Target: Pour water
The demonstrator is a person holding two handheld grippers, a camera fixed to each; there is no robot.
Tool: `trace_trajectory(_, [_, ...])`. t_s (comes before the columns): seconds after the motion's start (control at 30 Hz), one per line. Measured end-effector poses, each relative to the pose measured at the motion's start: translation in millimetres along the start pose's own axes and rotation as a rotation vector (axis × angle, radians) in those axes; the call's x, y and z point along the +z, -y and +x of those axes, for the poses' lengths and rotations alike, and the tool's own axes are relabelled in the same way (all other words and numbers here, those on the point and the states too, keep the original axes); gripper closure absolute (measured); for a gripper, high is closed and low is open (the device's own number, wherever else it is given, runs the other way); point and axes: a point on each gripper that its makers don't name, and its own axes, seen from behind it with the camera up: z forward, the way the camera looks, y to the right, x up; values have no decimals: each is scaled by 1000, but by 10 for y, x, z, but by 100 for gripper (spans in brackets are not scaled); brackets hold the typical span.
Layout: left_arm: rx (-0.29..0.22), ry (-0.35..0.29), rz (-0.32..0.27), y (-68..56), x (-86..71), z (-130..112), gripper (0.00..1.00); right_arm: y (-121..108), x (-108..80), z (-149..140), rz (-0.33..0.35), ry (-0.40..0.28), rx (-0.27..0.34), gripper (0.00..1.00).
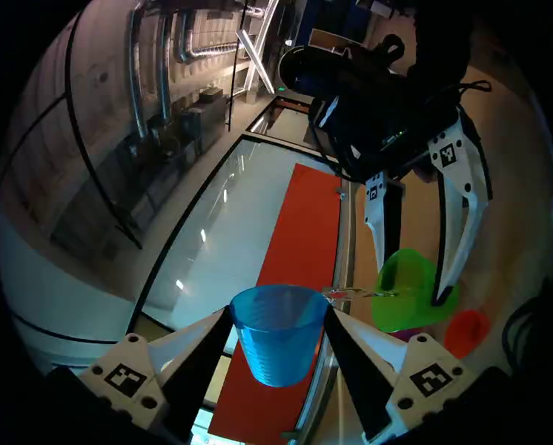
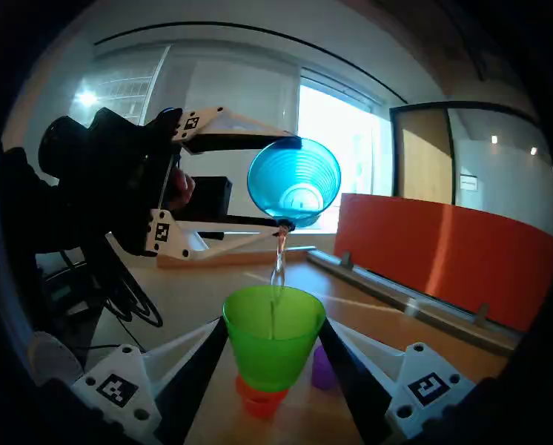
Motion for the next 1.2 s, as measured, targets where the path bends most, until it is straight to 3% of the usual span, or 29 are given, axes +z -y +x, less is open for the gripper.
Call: trace_trajectory(1.2, [117, -23, 13, 2, 60, 117, 13, -8, -45, 70, -9, -19, -17, 9])
